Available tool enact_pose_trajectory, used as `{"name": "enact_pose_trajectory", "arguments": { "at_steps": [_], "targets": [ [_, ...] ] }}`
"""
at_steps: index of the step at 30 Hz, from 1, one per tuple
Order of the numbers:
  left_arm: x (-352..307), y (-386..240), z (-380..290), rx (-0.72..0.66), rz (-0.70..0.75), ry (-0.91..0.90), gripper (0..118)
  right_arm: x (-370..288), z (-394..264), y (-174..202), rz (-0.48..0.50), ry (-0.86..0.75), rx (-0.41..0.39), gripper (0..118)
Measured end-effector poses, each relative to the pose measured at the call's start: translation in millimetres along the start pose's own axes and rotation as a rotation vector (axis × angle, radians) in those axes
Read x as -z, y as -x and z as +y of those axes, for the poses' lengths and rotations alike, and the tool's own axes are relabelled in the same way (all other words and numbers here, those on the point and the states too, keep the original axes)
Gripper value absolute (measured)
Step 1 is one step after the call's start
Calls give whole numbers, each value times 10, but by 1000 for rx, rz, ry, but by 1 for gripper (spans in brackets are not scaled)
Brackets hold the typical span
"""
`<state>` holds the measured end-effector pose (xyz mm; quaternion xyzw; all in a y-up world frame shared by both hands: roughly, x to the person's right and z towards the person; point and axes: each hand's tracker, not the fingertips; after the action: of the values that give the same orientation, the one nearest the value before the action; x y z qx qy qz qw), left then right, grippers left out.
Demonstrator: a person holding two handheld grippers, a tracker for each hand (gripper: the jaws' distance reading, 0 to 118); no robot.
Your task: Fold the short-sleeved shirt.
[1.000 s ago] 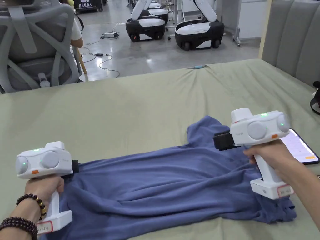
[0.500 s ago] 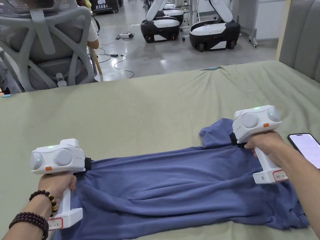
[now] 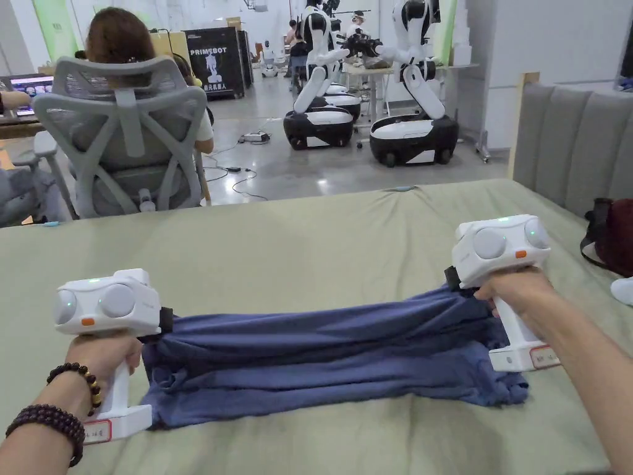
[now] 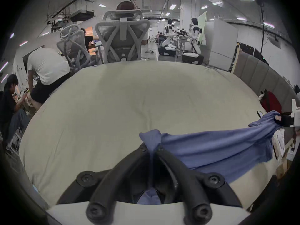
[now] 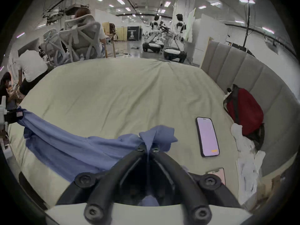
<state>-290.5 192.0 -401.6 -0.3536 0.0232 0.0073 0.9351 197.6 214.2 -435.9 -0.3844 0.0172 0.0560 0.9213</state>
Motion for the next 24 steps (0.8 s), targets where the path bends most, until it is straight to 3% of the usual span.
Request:
{"name": "enact_pose_trajectory", "arguments": {
  "at_steps": [6, 12, 15, 18, 19, 21, 24],
  "targets": [
    [-105, -2, -511, 18, -29, 57, 1, -136, -659, -29, 16, 15, -12, 1],
    [193, -100, -1032, 50, -22, 192, 1, 584, -1167, -26, 26, 220, -27, 1],
    [207, -112, -1095, 45, -18, 148, 1, 625, -1192, -22, 11, 170, 16, 1],
    [207, -105, -981, 64, -16, 172, 2, 631, -1119, 22, -10, 186, -35, 2],
    [205, -98, -949, 61, -16, 174, 5, 639, -1109, 15, -12, 182, -33, 8],
    [169, -89, -920, 51, -17, 154, 20, 526, -1125, 35, -1, 142, -5, 23],
    [-29, -150, -878, 30, -18, 111, 113, 401, -1138, 85, 28, 85, -13, 107]
  ]
}}
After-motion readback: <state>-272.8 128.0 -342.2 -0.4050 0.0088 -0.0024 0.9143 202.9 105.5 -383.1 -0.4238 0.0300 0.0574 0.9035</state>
